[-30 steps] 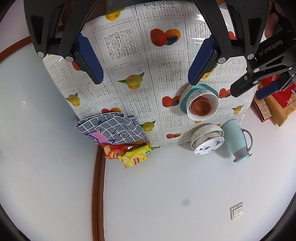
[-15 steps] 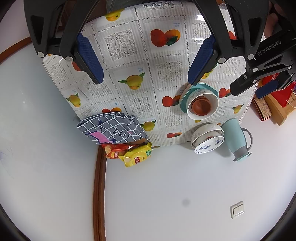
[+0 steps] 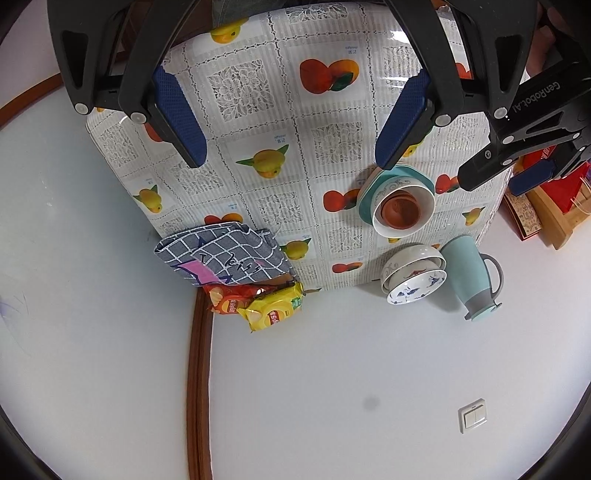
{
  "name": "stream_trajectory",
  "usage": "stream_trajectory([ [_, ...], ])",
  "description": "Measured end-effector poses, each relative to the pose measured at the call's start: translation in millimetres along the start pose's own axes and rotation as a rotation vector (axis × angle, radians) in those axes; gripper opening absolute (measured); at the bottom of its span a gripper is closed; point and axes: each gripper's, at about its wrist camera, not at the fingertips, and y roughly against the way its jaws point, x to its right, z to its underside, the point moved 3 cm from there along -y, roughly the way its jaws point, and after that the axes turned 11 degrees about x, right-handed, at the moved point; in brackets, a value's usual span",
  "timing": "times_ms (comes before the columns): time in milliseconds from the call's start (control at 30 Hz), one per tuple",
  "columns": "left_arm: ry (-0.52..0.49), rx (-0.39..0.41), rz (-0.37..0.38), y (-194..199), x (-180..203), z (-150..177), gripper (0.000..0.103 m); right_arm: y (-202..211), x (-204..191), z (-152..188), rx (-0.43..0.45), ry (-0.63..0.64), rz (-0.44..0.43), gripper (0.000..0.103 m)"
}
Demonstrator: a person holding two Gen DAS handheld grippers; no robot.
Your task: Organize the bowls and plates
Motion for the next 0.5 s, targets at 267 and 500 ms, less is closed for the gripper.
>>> stream_trajectory([
  [267, 0.000, 0.004, -0.003, 1.0, 1.3, 0.3, 0.086, 2.4, -0.6, -0.6, 0.003, -0.003, -0.001, 0.092],
  [500, -0.010, 0.002, -0.010, -5.5, 2.0, 1.3, 0.087, 5.2, -5.2, -2.7, 0.002, -0.010, -0.017, 0.092],
])
